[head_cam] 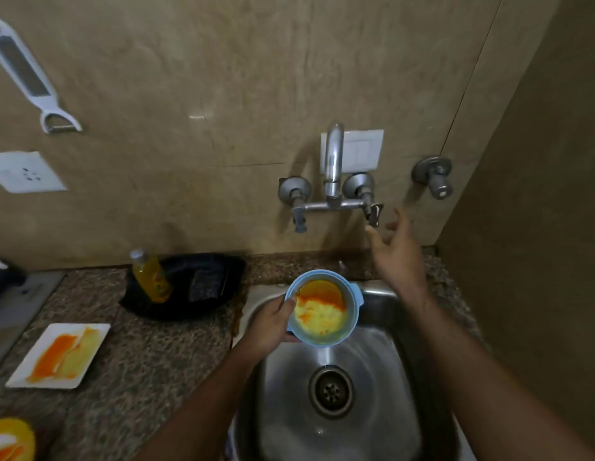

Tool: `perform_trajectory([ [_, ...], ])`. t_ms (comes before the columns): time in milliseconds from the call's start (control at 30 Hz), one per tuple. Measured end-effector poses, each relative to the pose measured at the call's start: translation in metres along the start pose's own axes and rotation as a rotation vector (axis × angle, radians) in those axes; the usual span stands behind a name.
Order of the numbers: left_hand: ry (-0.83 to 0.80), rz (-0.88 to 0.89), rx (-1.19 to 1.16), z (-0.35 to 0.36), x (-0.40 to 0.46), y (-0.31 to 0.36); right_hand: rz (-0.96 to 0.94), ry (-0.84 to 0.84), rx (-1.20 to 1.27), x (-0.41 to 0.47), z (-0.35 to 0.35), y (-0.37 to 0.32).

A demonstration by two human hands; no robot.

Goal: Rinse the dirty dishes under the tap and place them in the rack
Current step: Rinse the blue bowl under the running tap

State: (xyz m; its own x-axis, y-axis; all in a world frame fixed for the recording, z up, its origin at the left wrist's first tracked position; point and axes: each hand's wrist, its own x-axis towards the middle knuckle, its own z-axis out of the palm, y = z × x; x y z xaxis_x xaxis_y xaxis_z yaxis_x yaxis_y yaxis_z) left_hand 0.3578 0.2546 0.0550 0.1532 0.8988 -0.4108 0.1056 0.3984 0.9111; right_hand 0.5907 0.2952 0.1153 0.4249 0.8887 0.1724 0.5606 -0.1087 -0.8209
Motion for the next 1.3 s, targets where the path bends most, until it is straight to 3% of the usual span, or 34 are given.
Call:
perform_trajectory([
  [100,-0.013,-0.002,0.015,0.005,0.009,0.0,-0.099,-0.066,-0.175,0.023,0.003,-0.01],
  [267,-0.012,-0.01,0.027,0.006,0.018,-0.003,-0.105,0.027,-0.285,0.033,0.011,-0.017],
  [400,-0.006,-0.015,0.017,0.006,0.021,-0.005,-0.015,0.011,-0.062,0.031,0.012,-0.018],
  [533,-0.015,-0.006,0.036,0.006,0.02,-0.005,0.159,-0.037,0.385,0.032,0.021,-0.014],
  [733,-0.02,-0.01,0.041,0.006,0.02,-0.006,0.25,-0.088,0.578,0.033,0.022,-0.015],
  [833,0.005,0.01,0.085,0.008,0.02,-0.004,0.25,0.074,0.438,0.014,0.025,-0.007],
  [900,0.034,0.015,0.102,0.009,0.022,-0.005,0.101,0.246,0.273,-0.019,0.032,0.005],
  [933,0.05,0.011,0.103,0.01,0.023,-0.006,0.027,0.203,0.19,-0.036,0.036,0.008],
  [967,0.066,0.01,0.104,0.011,0.024,-0.007,-0.011,0.047,0.098,-0.047,0.044,0.013],
  [1067,0.07,0.03,0.172,0.016,0.026,-0.012,-0.024,-0.588,-0.294,-0.058,0.073,0.027],
  [1133,0.043,0.062,0.219,0.02,0.027,-0.015,-0.098,-0.626,-0.395,-0.057,0.088,0.027],
  [1200,0.08,0.13,0.296,0.018,0.032,-0.014,-0.188,-0.601,-0.29,-0.062,0.097,0.022],
  [1300,0.092,0.204,0.455,0.008,0.039,-0.014,-0.316,-0.858,-0.354,-0.072,0.099,0.027],
])
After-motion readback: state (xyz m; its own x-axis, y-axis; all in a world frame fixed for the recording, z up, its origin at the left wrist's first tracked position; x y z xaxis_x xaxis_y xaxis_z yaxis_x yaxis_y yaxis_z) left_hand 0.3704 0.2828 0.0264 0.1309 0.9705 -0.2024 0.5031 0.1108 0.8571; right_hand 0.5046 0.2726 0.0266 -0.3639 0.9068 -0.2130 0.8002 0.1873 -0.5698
